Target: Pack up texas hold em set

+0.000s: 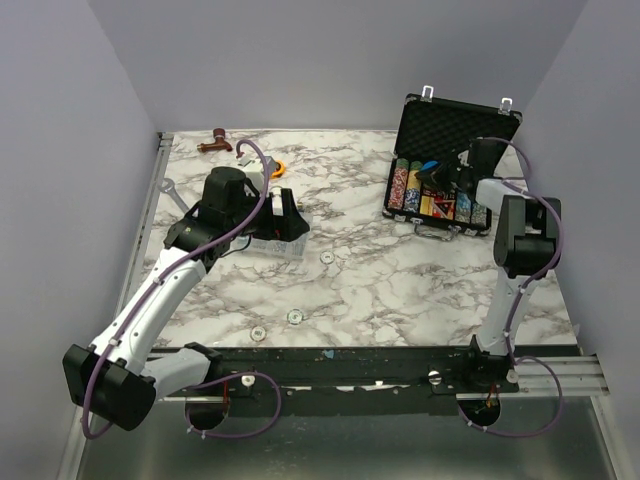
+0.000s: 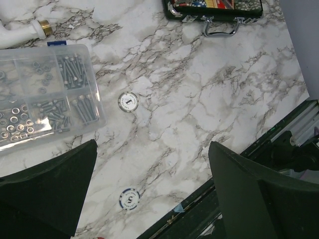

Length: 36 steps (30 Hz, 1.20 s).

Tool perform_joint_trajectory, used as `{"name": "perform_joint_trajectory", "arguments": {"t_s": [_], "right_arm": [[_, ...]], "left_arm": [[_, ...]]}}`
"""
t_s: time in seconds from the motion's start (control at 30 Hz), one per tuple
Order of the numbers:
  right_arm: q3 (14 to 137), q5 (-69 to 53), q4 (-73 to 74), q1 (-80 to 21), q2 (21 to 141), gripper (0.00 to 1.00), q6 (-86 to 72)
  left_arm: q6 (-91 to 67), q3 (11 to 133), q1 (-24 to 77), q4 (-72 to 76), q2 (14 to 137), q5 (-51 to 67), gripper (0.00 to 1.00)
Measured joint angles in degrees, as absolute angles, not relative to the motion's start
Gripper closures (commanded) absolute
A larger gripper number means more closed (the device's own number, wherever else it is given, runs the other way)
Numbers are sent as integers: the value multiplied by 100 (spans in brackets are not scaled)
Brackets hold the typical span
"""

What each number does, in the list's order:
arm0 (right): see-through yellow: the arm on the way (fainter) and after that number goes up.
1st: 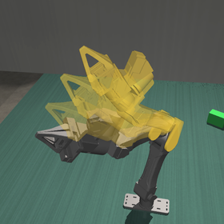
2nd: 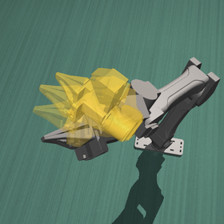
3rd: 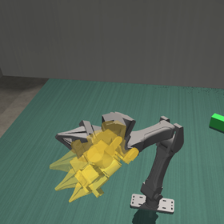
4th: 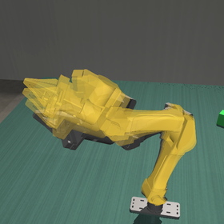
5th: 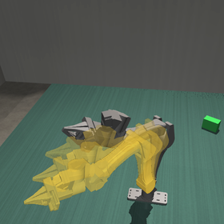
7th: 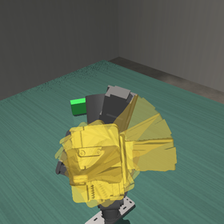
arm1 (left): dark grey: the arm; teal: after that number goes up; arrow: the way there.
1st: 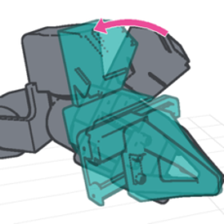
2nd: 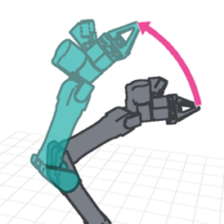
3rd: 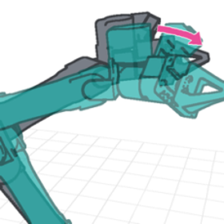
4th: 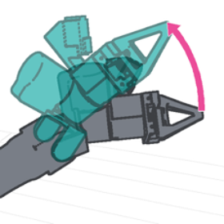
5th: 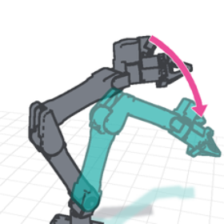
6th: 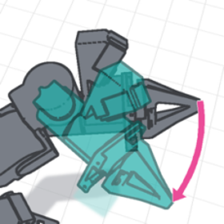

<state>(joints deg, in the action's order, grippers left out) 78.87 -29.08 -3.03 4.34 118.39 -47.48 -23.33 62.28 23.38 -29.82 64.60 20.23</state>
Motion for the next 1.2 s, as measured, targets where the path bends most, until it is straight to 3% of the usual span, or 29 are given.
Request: {"name": "perform_joint_trajectory", "arguments": {"t_s": [0.13,0.23,0.6,0.83,0.93,1.2], "right_arm": [[8082,-2945,-486,436,12101,60,-5000],[8117,-3026,-628,436,12197,50,-5181],[7732,-2777,-62,434,11365,48,-4687],[7765,-1024,541,434,10790,37,-3817],[7854,-438,738,434,10899,30,-3487],[8565,698,1098,279,11537,25,-2792]], "left_arm": [[-2331,6228,2335,-2978,6423,2023,8],[-2318,6228,2338,-2976,6418,2023,8],[-2287,6228,2338,-2974,6418,2021,8],[-2287,6217,2335,-2967,6418,2023,8],[-2290,6211,2335,-2967,6418,2025,8],[-2290,6200,2335,-2965,6418,2029,8]]}}
